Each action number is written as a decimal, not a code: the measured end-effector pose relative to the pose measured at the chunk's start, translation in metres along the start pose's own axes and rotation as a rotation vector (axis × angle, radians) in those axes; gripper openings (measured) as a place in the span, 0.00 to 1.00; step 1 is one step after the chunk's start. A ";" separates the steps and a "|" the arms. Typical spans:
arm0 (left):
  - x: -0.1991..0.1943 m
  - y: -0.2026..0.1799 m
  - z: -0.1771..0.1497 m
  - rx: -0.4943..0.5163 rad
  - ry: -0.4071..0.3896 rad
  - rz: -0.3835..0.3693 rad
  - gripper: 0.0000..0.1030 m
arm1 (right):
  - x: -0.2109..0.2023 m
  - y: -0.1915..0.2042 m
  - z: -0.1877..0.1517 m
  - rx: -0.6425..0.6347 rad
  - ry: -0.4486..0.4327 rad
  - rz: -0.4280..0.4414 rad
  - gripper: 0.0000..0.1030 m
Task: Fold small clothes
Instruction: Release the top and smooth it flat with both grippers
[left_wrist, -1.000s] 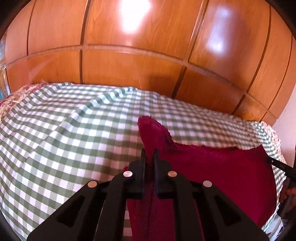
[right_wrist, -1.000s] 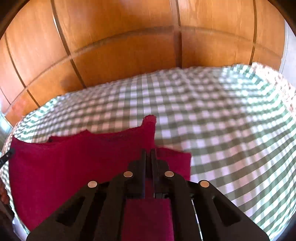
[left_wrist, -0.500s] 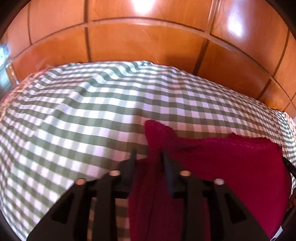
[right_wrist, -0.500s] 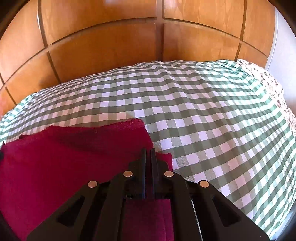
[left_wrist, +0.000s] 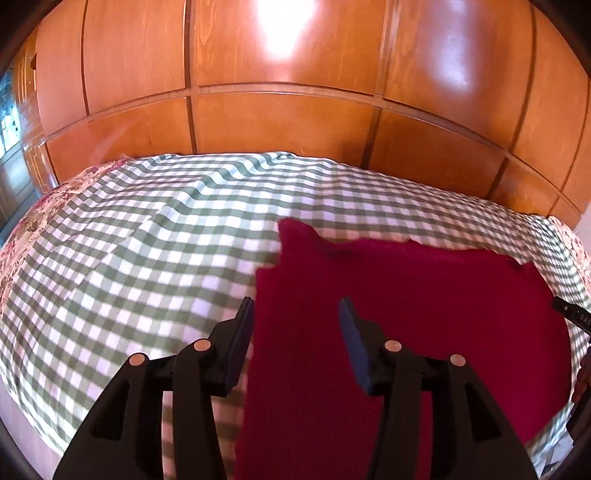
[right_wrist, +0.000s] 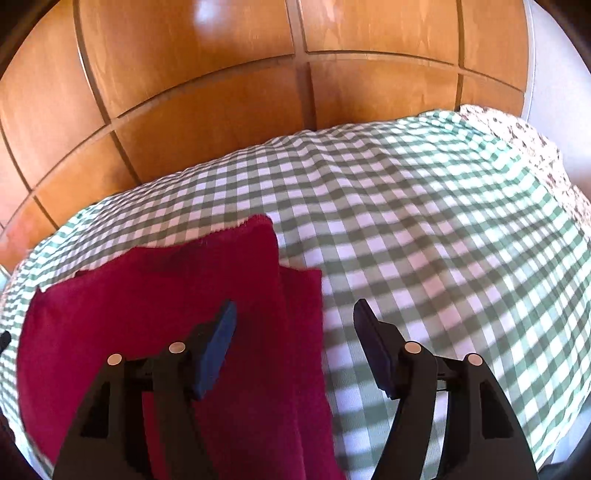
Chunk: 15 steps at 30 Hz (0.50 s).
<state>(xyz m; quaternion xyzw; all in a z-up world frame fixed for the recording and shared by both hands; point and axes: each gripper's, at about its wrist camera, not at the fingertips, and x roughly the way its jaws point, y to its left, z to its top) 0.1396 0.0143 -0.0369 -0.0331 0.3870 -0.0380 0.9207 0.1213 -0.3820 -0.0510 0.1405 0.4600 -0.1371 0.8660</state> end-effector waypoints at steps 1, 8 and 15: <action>-0.002 -0.002 -0.003 0.005 0.002 -0.005 0.46 | -0.004 -0.004 -0.005 0.022 0.007 0.024 0.63; -0.010 -0.014 -0.022 0.034 0.017 -0.019 0.46 | -0.014 -0.019 -0.035 0.114 0.080 0.172 0.71; -0.019 -0.024 -0.031 0.057 0.013 -0.015 0.48 | -0.020 -0.027 -0.057 0.141 0.109 0.251 0.82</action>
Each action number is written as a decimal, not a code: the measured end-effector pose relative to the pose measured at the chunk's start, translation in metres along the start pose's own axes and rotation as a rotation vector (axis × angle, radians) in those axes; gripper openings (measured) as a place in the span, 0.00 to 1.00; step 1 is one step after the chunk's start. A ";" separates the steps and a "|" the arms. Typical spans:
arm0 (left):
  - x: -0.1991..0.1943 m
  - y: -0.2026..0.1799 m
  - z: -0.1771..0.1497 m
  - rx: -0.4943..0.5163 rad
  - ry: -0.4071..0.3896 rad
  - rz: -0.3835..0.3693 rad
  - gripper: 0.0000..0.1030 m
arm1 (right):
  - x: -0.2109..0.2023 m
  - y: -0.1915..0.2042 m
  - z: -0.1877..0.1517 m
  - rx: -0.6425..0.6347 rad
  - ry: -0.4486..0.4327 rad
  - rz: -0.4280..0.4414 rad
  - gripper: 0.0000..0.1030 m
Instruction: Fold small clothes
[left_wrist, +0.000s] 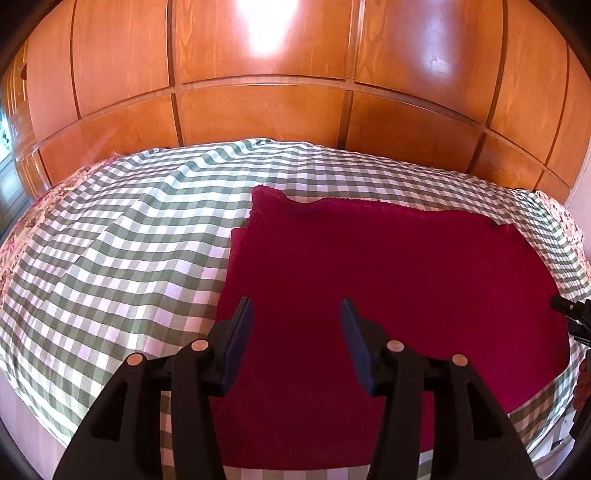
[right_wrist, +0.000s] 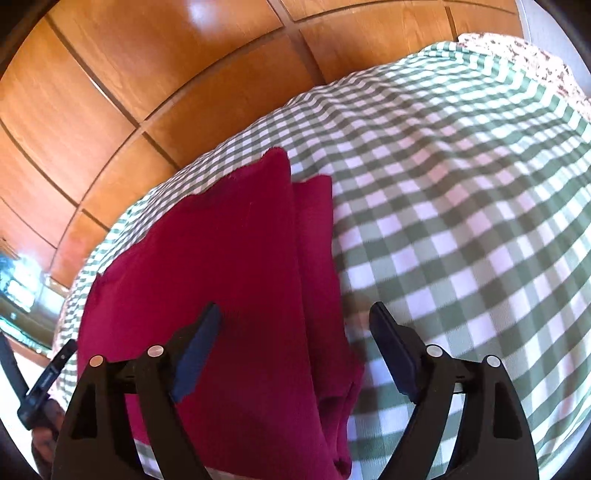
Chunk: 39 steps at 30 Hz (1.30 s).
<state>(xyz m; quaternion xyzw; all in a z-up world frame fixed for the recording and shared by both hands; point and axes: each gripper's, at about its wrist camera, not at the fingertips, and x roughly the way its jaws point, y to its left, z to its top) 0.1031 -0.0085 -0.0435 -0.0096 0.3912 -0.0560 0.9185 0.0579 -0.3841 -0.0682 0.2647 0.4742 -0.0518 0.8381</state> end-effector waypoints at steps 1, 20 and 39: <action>-0.001 -0.001 0.000 0.003 -0.003 -0.002 0.48 | 0.000 -0.001 -0.002 -0.002 0.006 0.008 0.83; 0.010 -0.076 -0.017 0.141 0.081 -0.151 0.57 | -0.003 -0.014 -0.013 0.037 0.057 0.219 0.86; 0.018 -0.073 -0.015 0.124 0.085 -0.155 0.59 | 0.005 0.016 -0.010 -0.074 0.087 0.149 0.38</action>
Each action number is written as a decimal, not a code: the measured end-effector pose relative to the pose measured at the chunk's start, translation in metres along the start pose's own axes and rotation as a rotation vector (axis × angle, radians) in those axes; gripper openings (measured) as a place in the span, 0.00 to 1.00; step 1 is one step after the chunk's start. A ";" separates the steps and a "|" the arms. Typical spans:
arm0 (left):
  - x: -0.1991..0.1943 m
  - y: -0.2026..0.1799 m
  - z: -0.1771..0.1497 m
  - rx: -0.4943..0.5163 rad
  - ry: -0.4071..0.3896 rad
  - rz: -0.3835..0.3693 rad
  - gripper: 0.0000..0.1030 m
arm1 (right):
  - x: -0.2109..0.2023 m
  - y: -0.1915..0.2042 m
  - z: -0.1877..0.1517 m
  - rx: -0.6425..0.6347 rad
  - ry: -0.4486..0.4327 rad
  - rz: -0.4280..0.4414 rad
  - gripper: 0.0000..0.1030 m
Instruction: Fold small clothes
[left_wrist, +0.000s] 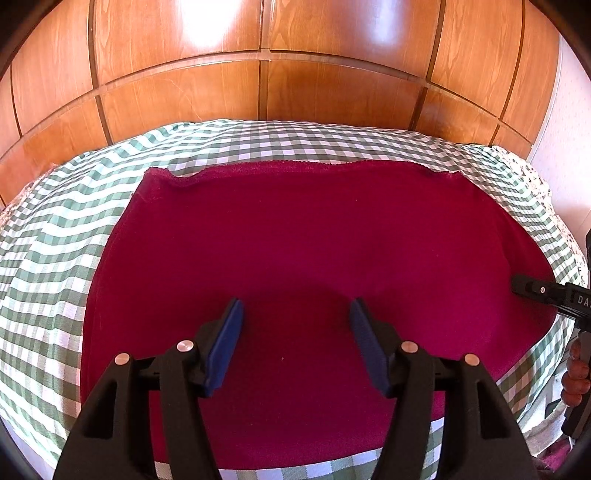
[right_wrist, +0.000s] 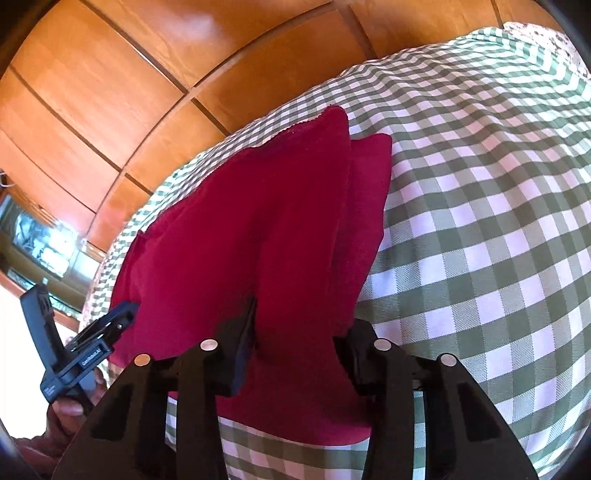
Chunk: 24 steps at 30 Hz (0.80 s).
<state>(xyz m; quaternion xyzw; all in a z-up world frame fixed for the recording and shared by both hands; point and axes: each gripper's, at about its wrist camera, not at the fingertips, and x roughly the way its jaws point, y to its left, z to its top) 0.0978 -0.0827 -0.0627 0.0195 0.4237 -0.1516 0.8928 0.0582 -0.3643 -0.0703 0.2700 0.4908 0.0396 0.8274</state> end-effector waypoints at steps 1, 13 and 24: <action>0.000 0.000 0.000 -0.001 0.000 -0.002 0.59 | -0.001 0.000 0.000 -0.001 -0.001 0.000 0.37; -0.010 0.020 0.001 -0.059 -0.015 -0.064 0.59 | -0.028 0.071 0.023 -0.128 -0.056 0.060 0.29; -0.046 0.140 -0.005 -0.293 -0.040 -0.160 0.57 | 0.015 0.218 0.018 -0.374 0.025 0.241 0.28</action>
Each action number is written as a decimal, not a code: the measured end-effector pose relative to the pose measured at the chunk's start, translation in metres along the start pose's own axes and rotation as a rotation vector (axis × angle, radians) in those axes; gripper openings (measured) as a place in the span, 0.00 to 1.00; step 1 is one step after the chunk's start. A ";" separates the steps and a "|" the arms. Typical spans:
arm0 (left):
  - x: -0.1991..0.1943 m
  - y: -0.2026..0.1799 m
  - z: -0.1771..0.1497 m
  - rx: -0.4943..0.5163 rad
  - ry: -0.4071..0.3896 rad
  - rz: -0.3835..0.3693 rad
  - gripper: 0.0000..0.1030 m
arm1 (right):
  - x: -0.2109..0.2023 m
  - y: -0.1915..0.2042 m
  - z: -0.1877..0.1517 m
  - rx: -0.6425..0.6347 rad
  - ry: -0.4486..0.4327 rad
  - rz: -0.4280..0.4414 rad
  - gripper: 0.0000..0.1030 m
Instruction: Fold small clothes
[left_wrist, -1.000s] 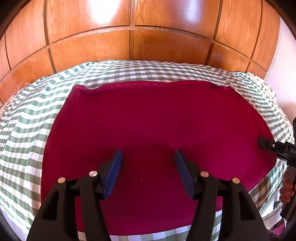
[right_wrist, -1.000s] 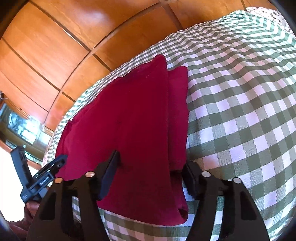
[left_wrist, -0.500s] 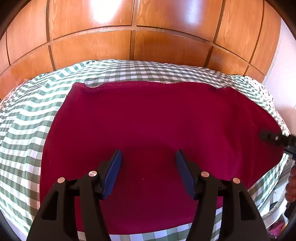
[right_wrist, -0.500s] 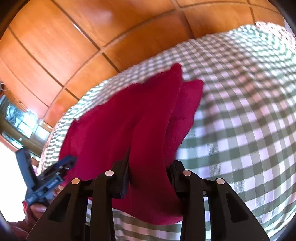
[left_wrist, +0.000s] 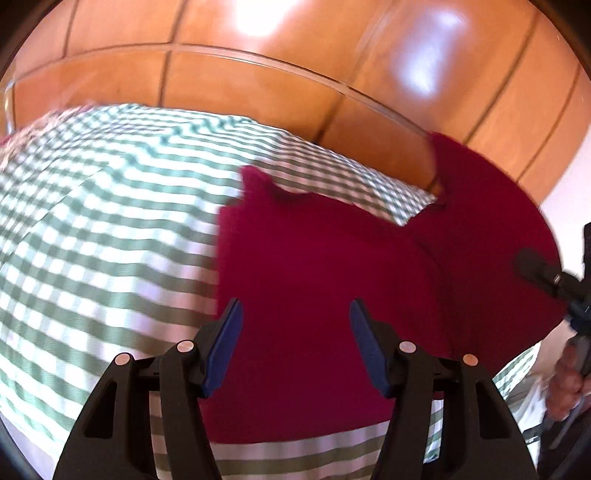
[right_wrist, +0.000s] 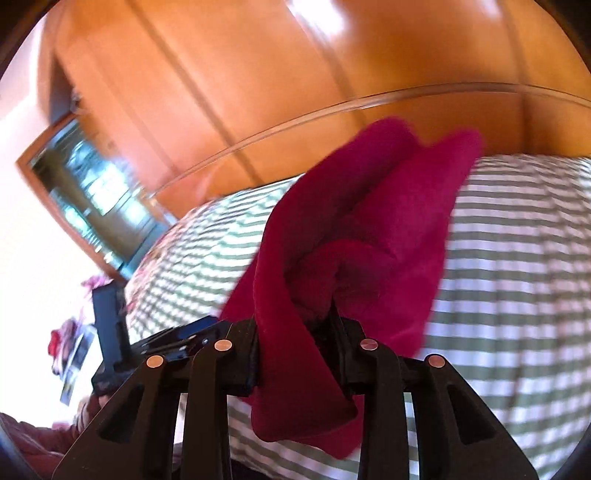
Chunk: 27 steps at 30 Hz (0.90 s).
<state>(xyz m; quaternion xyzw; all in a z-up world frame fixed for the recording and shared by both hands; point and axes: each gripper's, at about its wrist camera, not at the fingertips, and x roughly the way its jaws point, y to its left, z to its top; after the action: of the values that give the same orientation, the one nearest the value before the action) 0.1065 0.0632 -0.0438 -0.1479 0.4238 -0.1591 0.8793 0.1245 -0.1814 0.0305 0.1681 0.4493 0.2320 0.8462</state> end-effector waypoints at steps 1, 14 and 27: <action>-0.004 0.008 0.000 -0.017 -0.002 -0.016 0.56 | 0.010 0.008 -0.001 -0.012 0.017 0.017 0.28; 0.000 0.058 0.005 -0.251 0.062 -0.333 0.61 | 0.091 0.060 -0.046 -0.259 0.159 -0.018 0.30; 0.051 0.043 0.036 -0.318 0.234 -0.431 0.75 | 0.018 0.007 -0.068 -0.081 0.102 0.161 0.81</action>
<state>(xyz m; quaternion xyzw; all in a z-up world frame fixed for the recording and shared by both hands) 0.1717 0.0861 -0.0745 -0.3510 0.5009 -0.2898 0.7361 0.0749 -0.1608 -0.0147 0.1571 0.4672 0.3255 0.8069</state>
